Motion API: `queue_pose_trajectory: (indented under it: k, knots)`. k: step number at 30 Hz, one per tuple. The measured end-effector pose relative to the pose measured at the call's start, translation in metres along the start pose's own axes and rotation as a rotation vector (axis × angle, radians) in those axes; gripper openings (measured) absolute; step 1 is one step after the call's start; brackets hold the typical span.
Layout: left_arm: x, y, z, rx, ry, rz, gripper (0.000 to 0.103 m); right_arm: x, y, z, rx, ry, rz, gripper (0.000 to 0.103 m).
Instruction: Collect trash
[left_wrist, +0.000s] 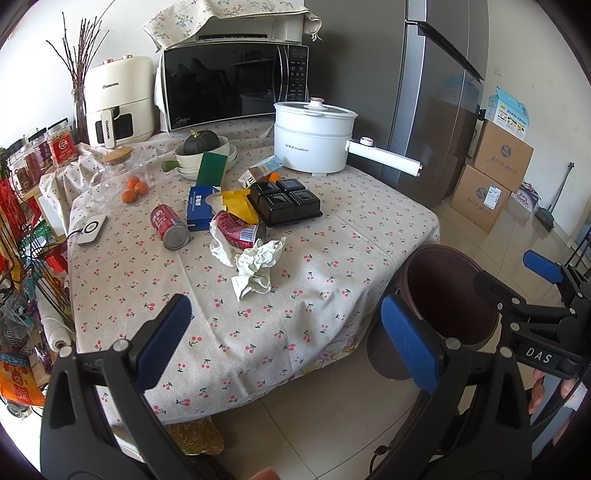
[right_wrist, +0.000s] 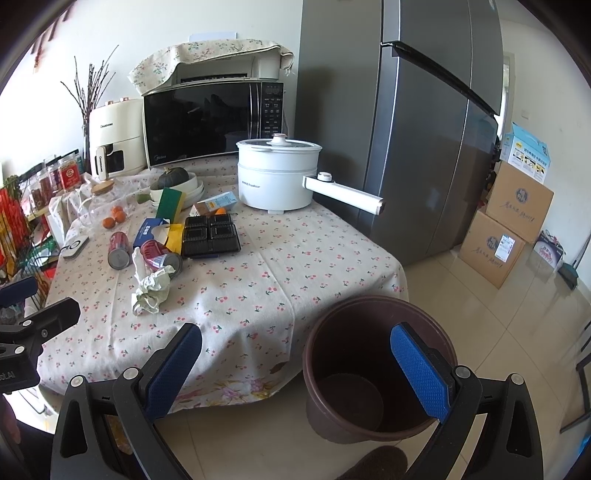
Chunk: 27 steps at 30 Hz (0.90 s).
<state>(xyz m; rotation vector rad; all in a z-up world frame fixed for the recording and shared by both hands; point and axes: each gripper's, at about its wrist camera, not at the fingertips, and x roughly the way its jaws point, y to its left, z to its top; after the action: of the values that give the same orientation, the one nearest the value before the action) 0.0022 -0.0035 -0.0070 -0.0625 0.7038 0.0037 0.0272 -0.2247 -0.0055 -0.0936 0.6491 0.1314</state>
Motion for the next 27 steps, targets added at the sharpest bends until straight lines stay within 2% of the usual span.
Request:
queue_pose_trajectory:
  k: [27]
  knots:
    - [0.0046, 0.0029, -0.0011, 0.001, 0.025, 0.009, 0.102, -0.0002, -0.0054, 0.0045, 0.001, 0.003, -0.043, 0.103]
